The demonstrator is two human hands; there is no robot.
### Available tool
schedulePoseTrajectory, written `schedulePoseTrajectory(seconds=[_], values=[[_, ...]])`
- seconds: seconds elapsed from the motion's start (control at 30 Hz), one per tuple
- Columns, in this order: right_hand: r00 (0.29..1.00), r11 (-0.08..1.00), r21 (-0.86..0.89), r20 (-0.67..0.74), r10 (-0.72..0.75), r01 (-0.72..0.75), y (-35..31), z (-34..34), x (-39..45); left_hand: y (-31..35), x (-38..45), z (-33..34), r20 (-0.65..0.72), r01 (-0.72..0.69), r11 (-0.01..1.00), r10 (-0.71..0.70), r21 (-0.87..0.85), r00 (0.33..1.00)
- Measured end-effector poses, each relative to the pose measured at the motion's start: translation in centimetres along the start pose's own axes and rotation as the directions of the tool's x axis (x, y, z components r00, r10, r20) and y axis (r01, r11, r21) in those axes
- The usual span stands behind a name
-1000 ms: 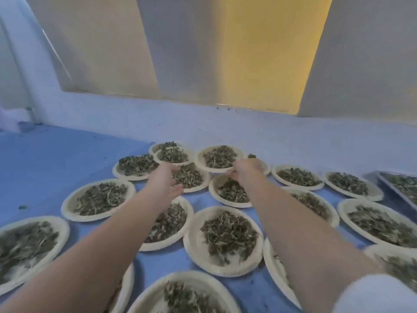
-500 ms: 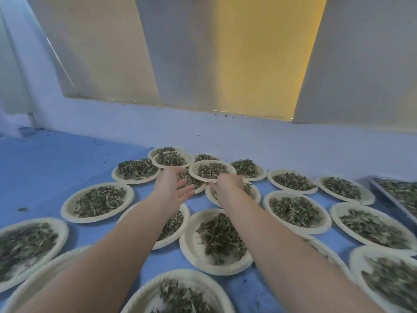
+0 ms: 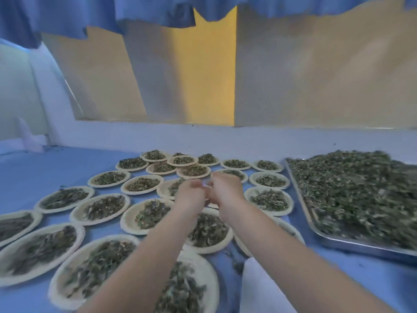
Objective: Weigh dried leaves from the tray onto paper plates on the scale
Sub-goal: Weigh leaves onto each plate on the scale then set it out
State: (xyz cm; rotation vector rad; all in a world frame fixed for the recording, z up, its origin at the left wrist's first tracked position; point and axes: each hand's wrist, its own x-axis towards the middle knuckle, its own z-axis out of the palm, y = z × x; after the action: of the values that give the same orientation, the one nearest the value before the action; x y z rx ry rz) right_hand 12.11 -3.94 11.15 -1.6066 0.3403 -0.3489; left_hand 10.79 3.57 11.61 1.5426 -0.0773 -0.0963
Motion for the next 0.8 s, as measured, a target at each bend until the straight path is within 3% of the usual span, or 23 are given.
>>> schedulePoseTrajectory(seconds=[0.1,0.27,0.4,0.5,0.63,0.73,0.8], values=[[0.994,0.992,-0.077,-0.035,-0.1,0.097,0.1,-4.9,-4.0,-0.3,-4.3,4.0,0.04,-0.097,0.993,0.095,0.06,0.995],[0.965,0.923,-0.325,-0.088,-0.248,0.207,-0.4,-15.7,-9.4,-0.3,-10.5,12.1,0.2,-0.121,0.992,0.114,0.026,0.973],[0.936,0.687,-0.695,-0.06,-0.348,0.211,-0.9,-24.8,-13.3,-1.4,-14.9,19.3,0.309,-0.166,0.985,0.144,0.046,0.94],[0.92,0.499,-0.862,-0.121,-0.374,0.089,-0.4,-30.9,-15.9,-2.9,-17.8,24.6,0.371,-0.273,0.943,0.189,0.189,0.909],[0.912,0.255,-0.955,-0.232,-0.337,-0.149,1.2,-37.3,-18.1,-4.6,-20.4,30.4,0.468,-0.383,0.854,0.193,0.353,0.862],[0.916,0.162,-0.936,-0.342,-0.21,-0.312,1.8,-41.0,-18.3,-4.7,-20.7,32.6,0.447,-0.384,0.797,0.163,0.466,0.88],[0.906,0.165,-0.909,-0.405,-0.126,-0.383,2.2,-42.9,-17.9,-4.6,-20.2,33.3,0.423,-0.348,0.789,0.124,0.507,0.897]])
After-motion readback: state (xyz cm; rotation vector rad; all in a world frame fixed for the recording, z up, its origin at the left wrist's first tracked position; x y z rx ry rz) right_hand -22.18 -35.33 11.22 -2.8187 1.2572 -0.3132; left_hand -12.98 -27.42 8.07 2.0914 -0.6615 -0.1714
